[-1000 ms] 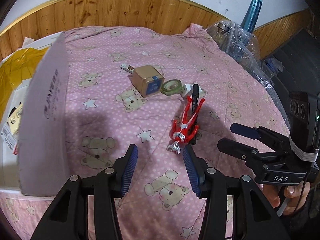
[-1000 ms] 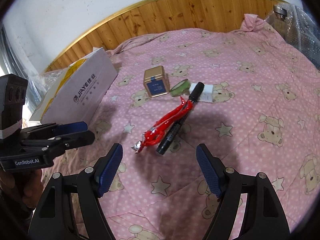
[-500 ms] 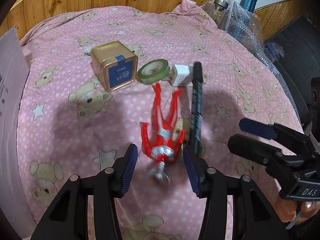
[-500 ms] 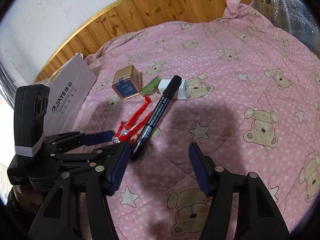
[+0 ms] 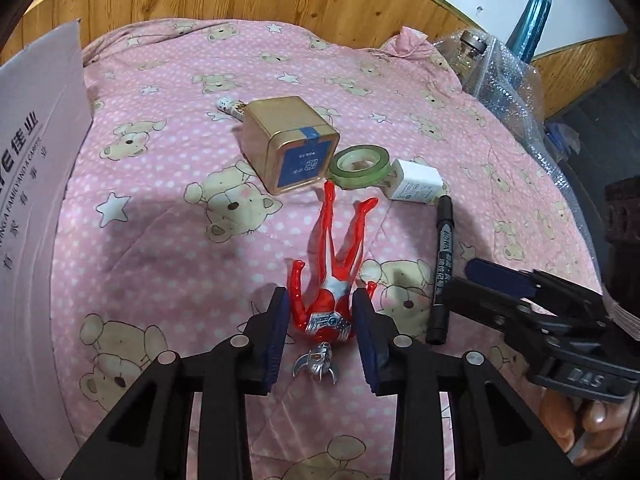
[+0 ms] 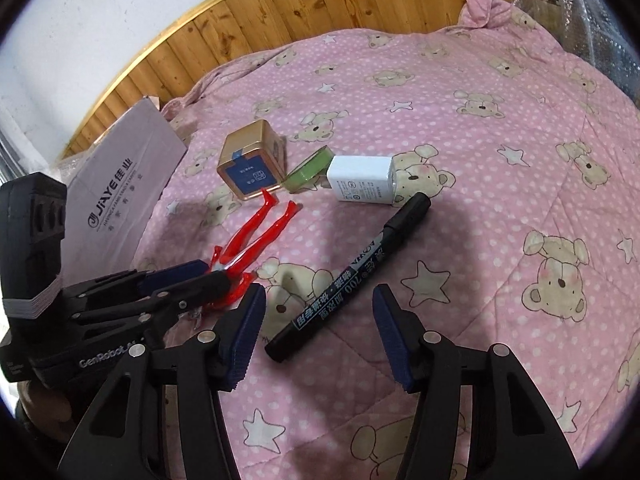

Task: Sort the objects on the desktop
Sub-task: 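Grasp the black marker with the right gripper while the left grasps the red figure, then carry the red figure and black marker into the white box and release both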

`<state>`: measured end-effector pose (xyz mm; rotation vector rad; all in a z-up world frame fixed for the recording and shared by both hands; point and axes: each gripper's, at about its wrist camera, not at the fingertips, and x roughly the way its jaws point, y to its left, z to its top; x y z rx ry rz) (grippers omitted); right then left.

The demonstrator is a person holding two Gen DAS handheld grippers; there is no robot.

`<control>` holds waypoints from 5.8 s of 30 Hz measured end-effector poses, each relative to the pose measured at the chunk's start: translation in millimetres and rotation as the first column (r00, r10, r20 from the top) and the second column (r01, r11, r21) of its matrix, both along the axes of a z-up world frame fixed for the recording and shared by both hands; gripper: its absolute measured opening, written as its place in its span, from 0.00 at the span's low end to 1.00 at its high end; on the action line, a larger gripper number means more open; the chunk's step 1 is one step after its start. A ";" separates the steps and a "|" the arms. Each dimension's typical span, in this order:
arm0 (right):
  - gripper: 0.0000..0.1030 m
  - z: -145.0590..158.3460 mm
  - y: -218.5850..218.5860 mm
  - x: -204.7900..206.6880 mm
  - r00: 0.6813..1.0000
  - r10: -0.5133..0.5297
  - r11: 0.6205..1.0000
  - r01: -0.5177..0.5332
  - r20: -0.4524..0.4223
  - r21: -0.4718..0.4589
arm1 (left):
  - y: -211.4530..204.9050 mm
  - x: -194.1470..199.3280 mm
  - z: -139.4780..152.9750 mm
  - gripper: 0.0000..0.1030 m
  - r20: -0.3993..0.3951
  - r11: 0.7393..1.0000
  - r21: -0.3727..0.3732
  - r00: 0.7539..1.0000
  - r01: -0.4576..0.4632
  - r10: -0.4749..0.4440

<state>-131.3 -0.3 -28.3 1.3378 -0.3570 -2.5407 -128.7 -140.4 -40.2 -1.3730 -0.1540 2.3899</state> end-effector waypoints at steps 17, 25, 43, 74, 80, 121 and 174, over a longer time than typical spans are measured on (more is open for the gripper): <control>0.21 -0.6 3.6 -0.6 1.000 -0.004 0.997 0.005 -0.012 0.079 | -0.5 9.4 10.7 0.33 -0.054 1.000 -0.025 0.998 0.014 -0.015; 0.46 -9.6 -9.4 -13.3 1.000 -0.015 0.995 0.014 0.003 0.094 | 4.8 3.9 -2.8 0.40 -0.040 1.000 0.009 0.999 0.030 -0.029; 0.14 7.3 -16.6 15.9 0.999 0.045 0.996 -0.043 -0.028 0.073 | -16.4 25.0 17.7 0.33 -0.064 1.000 0.008 0.998 -0.003 0.003; 0.17 -9.4 -11.3 25.7 0.999 0.035 0.998 -0.035 -0.003 0.054 | -26.0 47.3 -0.2 0.34 -0.041 1.000 -0.028 0.999 0.009 -0.010; 0.14 -4.3 -22.0 27.2 0.998 0.063 0.995 -0.061 -0.019 0.085 | -25.6 48.5 4.2 0.34 -0.036 1.000 -0.028 0.999 0.012 -0.013; 0.14 104.9 -120.1 46.8 0.955 0.257 0.963 -0.242 -0.145 0.115 | -88.7 95.8 126.7 0.34 -0.250 1.000 -0.003 0.968 -0.009 0.008; 0.36 116.2 -310.6 -44.4 0.886 0.445 0.895 -0.435 -0.128 0.099 | -278.1 30.7 116.6 0.40 -0.143 0.944 -0.048 0.938 -0.326 0.316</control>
